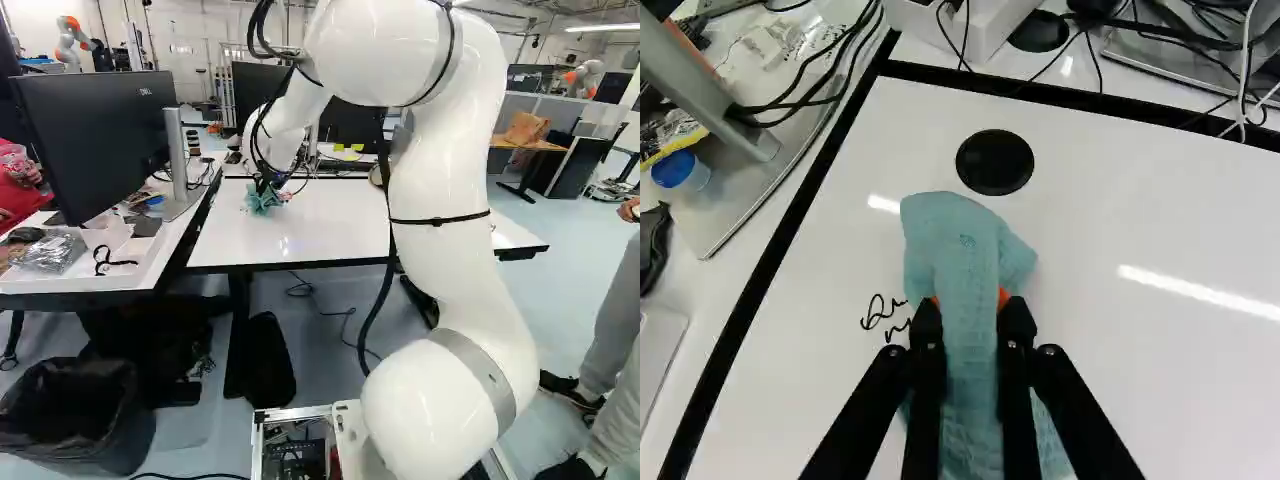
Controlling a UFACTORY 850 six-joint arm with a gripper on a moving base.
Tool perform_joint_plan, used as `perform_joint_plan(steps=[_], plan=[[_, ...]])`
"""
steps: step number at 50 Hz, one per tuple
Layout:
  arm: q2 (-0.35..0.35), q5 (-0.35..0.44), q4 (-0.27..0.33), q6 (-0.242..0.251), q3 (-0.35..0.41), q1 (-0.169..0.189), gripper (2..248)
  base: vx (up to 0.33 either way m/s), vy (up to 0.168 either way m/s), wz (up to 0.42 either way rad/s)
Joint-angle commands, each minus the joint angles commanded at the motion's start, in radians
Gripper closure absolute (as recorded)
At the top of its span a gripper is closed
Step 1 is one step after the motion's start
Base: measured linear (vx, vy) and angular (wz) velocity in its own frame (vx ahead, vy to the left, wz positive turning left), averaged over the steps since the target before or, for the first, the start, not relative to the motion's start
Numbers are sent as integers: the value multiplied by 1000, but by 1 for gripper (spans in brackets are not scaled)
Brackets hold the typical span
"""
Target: Clean the table with the green towel
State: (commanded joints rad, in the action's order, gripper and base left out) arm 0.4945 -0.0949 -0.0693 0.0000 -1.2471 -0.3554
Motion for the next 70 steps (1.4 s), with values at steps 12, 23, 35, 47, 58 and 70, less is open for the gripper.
perform_joint_plan(steps=[12,23,35,47,58,70], plan=[[0,-36,0,0,0,0,191,0,0,0],[0,-69,0,0,0,0,191,0,0,0],[0,-89,0,0,0,0,191,0,0,0],[0,-89,0,0,0,0,191,0,0,0],[-1,-89,0,0,1,2,191,0,0,0],[22,-89,0,0,-30,18,191,0,0,0]])
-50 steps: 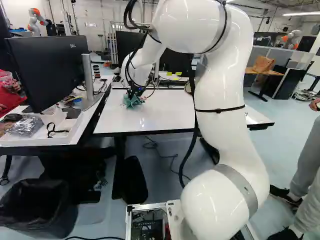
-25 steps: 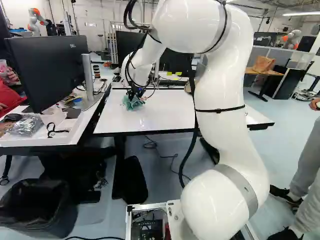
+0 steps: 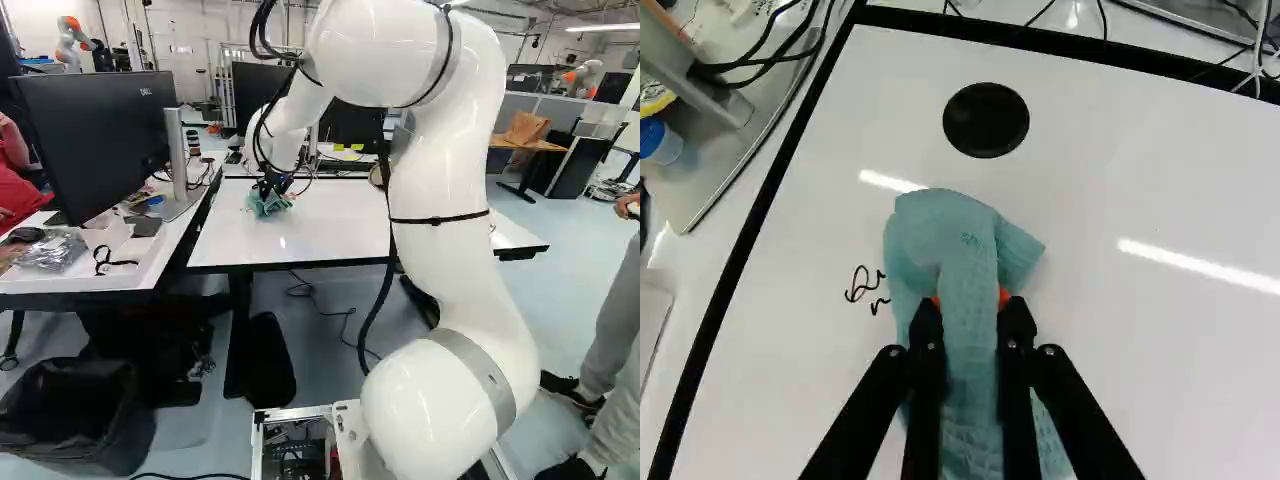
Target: Clean the table with the green towel
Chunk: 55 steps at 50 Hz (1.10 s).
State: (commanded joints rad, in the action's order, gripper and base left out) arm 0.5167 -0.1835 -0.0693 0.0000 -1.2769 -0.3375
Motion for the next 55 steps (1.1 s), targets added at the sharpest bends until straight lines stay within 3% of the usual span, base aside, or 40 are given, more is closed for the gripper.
perform_joint_plan(steps=[12,28,55], plan=[[49,0,0,0,-66,-2,191,0,0,0],[98,0,0,0,-134,-31,191,0,0,0],[62,0,0,0,-84,-100,191,0,0,0]])
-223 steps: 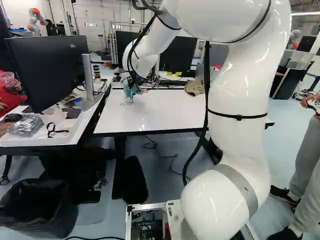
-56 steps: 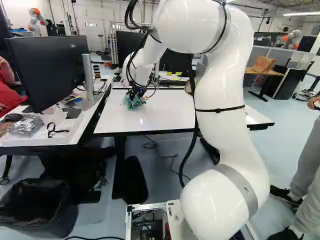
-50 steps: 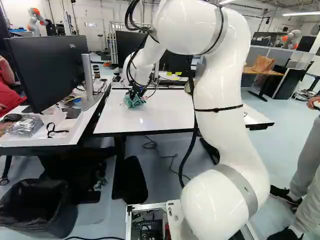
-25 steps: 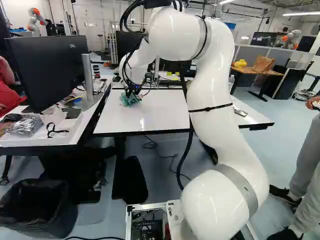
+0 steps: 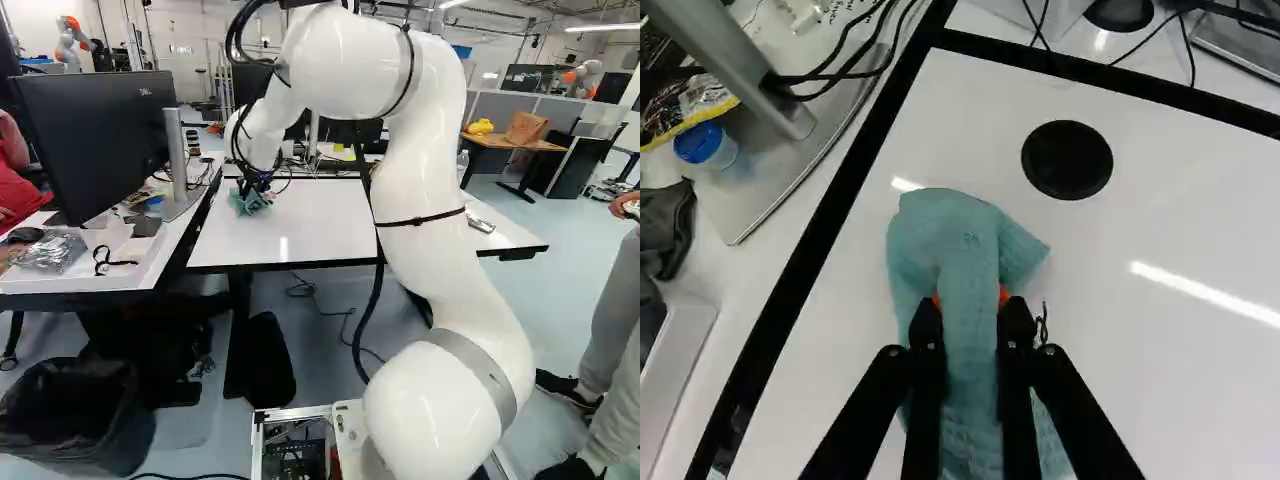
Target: Clean the table with the green towel
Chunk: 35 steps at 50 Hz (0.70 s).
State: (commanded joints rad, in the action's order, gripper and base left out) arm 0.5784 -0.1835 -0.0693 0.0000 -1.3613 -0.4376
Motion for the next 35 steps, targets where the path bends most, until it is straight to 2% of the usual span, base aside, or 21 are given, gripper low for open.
perform_joint_plan(steps=[22,35], plan=[[-75,0,0,0,102,-32,191,0,0,0],[-107,0,0,0,145,-12,191,0,0,0]])
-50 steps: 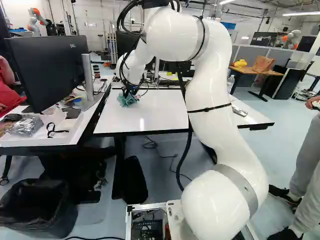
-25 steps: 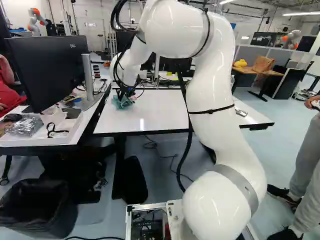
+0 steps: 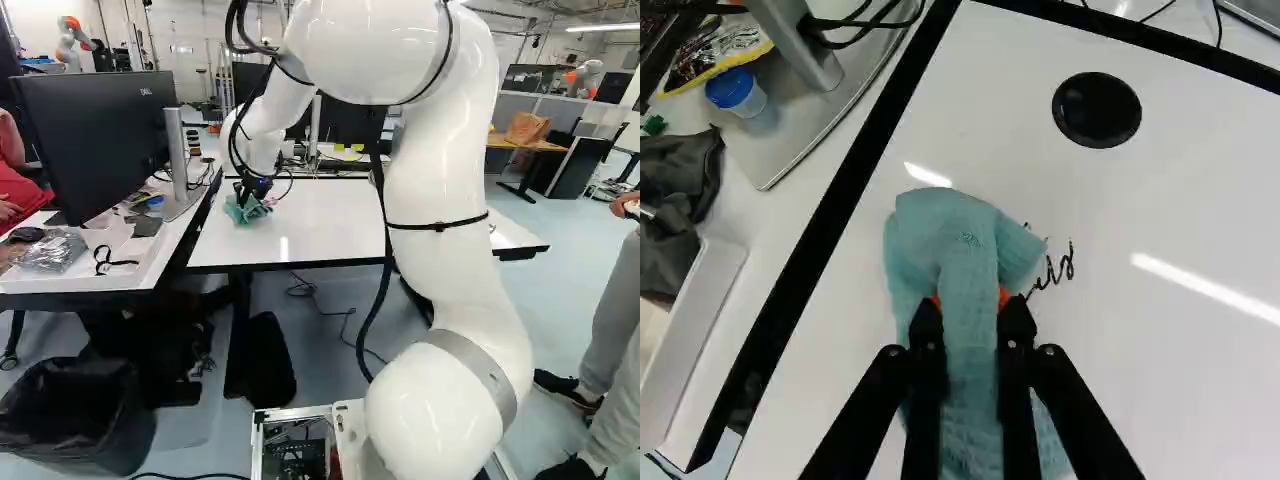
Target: Clean the table with the green towel
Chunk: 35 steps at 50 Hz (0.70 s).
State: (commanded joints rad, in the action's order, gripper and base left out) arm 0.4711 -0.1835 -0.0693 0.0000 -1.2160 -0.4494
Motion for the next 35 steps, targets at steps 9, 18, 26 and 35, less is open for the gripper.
perform_joint_plan(steps=[9,18,26,35], plan=[[-5,0,0,0,6,26,191,0,0,0],[3,0,0,0,-4,55,191,0,0,0],[13,0,0,0,-17,81,191,0,0,0],[31,0,0,0,-41,105,191,0,0,0]])
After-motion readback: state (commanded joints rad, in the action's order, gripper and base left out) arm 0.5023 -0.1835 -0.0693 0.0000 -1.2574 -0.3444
